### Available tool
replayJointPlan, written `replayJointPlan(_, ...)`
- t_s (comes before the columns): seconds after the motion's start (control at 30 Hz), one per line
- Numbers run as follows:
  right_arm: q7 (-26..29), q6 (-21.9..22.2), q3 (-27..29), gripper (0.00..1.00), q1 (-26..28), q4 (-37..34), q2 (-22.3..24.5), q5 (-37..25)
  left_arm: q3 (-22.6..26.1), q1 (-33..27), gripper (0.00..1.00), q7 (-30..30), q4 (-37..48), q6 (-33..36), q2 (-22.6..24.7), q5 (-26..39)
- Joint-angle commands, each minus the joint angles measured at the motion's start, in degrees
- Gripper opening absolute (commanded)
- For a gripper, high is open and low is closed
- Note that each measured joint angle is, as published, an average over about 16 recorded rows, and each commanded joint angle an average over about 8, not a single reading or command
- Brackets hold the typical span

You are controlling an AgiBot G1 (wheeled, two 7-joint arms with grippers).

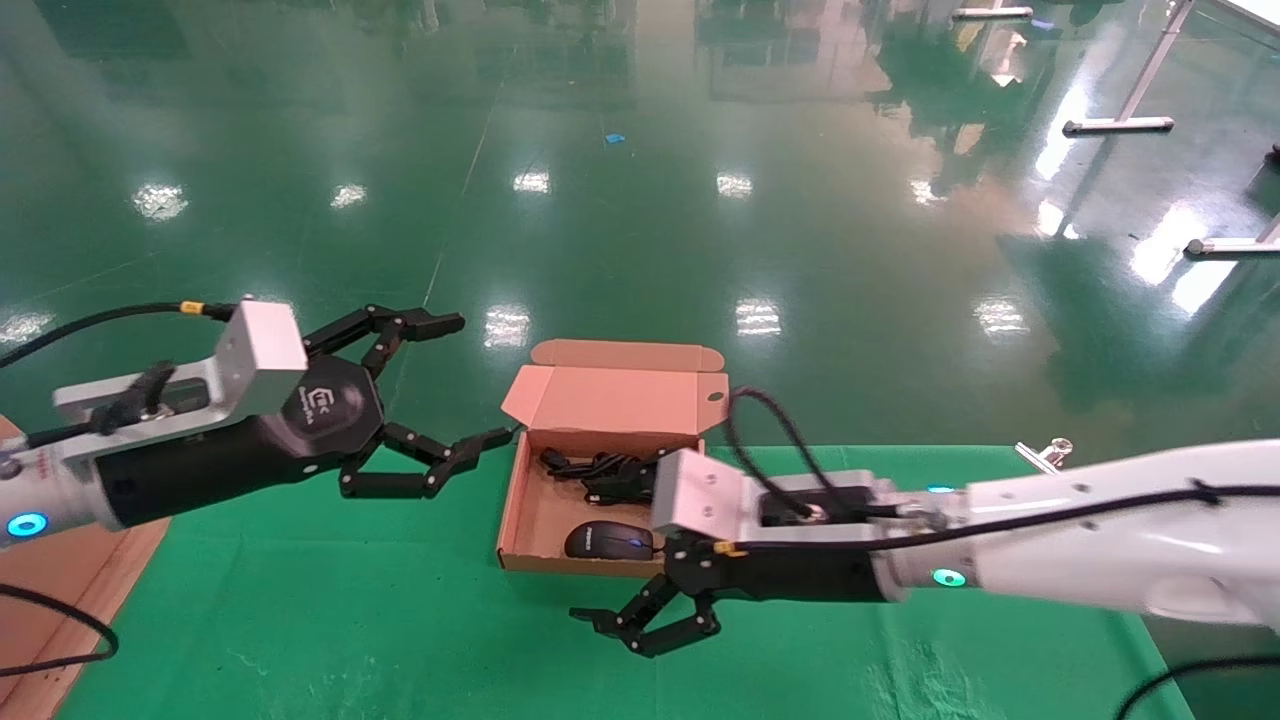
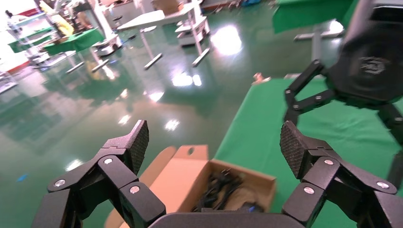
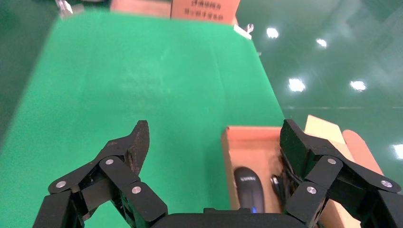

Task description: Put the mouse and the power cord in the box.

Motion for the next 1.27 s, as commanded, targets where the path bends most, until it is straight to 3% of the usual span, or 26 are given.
replayJointPlan(0.03, 0.99, -1.48, 2.19, 1.00, -1.33, 1.20, 1.44, 1.19, -1.01, 1.18, 1.00, -2.16, -2.34, 0.68, -0.79, -0.40)
replayJointPlan(0.9, 13.99, -20.87, 30.93, 1.00, -18.79, 16.90, 20.37, 16.84, -14.22, 16.69, 1.00, -30.42, -32.95, 9.54, -11.08, -5.69)
replayJointPlan(1.27, 16.82, -25.72, 38.08, 1.00, -23.15, 20.80, 25.05, 20.78, -16.28, 19.15, 1.00, -34.64, -38.65, 10.87, -12.64, -6.47)
